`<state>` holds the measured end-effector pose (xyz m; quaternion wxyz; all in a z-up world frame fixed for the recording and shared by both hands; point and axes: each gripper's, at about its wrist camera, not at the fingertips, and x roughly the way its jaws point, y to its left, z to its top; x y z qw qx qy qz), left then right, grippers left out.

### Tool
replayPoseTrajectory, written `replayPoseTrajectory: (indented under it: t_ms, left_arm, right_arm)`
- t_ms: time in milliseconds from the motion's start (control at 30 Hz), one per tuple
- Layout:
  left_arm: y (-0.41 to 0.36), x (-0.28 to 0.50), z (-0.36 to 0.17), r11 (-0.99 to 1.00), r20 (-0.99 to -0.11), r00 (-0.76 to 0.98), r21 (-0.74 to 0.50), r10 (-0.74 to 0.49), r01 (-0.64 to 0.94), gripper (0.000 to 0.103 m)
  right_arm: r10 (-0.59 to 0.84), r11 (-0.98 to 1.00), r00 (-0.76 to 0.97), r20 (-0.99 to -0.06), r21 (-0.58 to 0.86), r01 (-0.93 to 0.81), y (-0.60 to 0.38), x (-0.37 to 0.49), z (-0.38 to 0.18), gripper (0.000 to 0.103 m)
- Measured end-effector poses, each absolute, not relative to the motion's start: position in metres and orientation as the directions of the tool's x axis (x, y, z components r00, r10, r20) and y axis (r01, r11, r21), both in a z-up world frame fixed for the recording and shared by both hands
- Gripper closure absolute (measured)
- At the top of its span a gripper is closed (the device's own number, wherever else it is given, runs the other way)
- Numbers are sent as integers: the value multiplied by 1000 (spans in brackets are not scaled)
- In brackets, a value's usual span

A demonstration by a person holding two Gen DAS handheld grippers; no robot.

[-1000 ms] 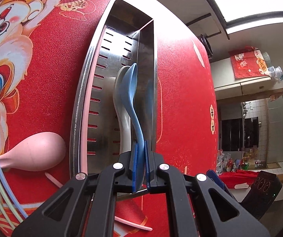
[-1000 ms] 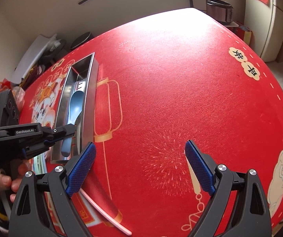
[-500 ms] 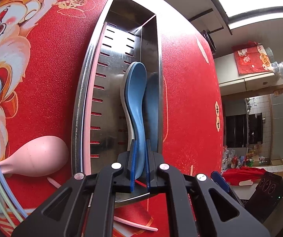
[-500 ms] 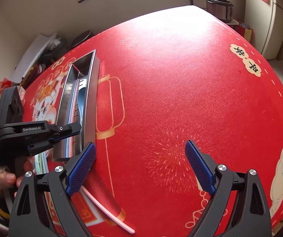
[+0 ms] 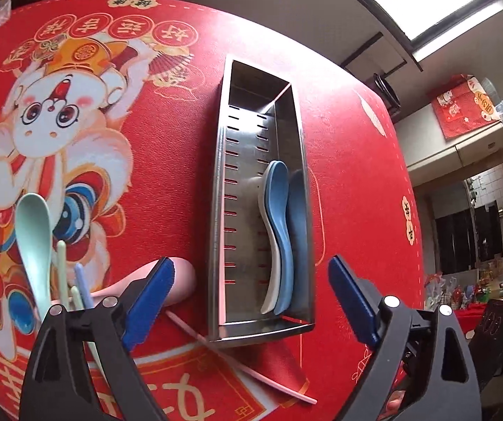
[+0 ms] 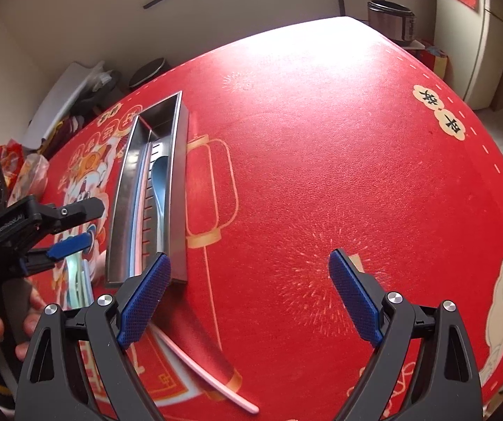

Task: Flip cup upside down
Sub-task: 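Move both grippers back over the remaining utensils on the mat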

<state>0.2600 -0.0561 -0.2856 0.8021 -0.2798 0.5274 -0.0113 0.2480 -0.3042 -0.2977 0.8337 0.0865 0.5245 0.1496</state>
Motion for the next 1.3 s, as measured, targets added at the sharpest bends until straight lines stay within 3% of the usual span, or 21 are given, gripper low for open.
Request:
replayPoseTrajectory:
  t_ms: [233, 533, 833, 1300]
  left_arm:
    - [-21, 225, -274, 839, -844, 465, -442, -268, -318, 14]
    - [22, 167, -265, 898, -870, 482, -287, -99, -334, 13]
    - [55, 100, -292, 935, -889, 456, -126, 41, -331, 11]
    - [80, 50, -320, 922, -896, 421, -40, 137, -384, 8]
  right_arm:
    - [361, 930, 393, -846, 297, -216, -273, 234, -291, 15]
    - [373, 917, 390, -842, 270, -294, -231, 213, -287, 15]
    - [349, 906, 377, -858, 207, -369, -200, 188, -300, 15]
    - [319, 819, 261, -911, 126, -559, -140, 153, -341, 15]
